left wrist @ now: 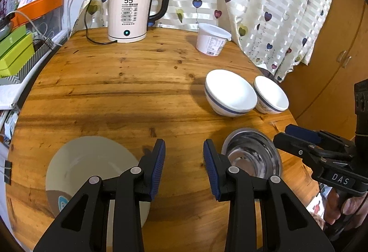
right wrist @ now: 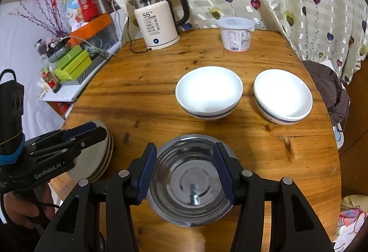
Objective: Organize plates and bowls
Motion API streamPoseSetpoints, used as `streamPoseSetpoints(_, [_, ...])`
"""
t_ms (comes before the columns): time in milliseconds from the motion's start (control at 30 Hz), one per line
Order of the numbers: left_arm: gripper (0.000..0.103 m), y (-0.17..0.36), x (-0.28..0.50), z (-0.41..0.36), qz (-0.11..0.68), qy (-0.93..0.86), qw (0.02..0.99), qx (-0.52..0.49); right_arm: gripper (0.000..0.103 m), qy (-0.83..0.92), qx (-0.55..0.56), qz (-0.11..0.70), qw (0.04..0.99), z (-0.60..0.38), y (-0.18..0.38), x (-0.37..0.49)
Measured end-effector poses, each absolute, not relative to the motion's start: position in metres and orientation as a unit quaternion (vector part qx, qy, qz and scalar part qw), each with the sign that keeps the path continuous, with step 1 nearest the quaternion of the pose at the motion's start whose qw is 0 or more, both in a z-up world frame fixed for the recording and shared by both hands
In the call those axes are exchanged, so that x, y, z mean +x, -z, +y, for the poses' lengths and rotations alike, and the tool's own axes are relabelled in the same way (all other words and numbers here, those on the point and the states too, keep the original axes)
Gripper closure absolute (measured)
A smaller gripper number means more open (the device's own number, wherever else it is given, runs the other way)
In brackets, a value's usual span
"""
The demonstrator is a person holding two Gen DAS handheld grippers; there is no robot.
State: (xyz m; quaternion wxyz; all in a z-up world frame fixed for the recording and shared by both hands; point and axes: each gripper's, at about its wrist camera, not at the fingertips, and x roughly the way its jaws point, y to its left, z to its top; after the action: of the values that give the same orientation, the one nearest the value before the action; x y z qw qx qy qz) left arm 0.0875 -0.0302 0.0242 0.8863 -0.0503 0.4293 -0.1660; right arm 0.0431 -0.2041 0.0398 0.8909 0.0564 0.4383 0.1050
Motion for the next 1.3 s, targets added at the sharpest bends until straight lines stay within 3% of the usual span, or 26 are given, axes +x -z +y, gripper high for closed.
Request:
streamPoseSetpoints(667, [0.067, -0.027, 0.124, -0.063, 0.441, 0.18, 0.878, -0.048, 0.068, -0.08, 0.074, 0.441, 0.891, -0.232, -0.034, 0.062])
streamPoseSetpoints(1300, [0.067, -0.008, 0.175, -0.096, 0.467, 0.193, 0.861, -0.061, 0.077, -0.076, 0.122, 0.445, 0.884, -0.262, -0.018, 0.106])
